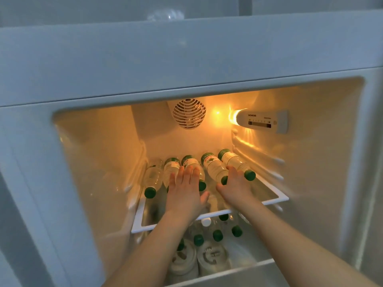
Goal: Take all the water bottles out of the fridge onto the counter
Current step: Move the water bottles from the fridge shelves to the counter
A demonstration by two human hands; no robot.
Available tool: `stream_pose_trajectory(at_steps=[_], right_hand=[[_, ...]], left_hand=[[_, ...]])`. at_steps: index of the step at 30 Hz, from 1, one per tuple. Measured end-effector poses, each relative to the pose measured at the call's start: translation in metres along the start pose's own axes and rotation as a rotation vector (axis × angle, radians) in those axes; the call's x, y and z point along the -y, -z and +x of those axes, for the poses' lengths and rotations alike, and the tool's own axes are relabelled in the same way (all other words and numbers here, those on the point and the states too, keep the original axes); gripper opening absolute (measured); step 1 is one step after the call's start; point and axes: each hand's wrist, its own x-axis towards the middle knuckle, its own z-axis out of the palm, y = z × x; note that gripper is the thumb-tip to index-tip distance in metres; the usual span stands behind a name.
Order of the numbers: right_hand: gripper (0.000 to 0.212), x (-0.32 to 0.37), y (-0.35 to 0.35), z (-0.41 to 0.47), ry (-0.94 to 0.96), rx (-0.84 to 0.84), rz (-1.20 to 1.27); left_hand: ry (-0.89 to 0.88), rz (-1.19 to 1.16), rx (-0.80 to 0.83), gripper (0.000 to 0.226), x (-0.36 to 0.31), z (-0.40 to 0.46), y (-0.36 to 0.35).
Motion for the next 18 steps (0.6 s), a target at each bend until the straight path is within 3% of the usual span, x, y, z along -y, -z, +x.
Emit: stream_pose_trajectory(at_steps=[6,18], right_hand=[[0.076,-0.009,-0.009,0.028,-0.021,0.05,-0.075],[0.076,-0.017,-0.016,0.035,-0.028,-0.005,-0.047]], left_hand=[[0.111,0.057,0.058,0.087,-0.003,0.025,-0.015],[0.24,0.089,-0.05,0.08,-0.007,0.022,-0.017]])
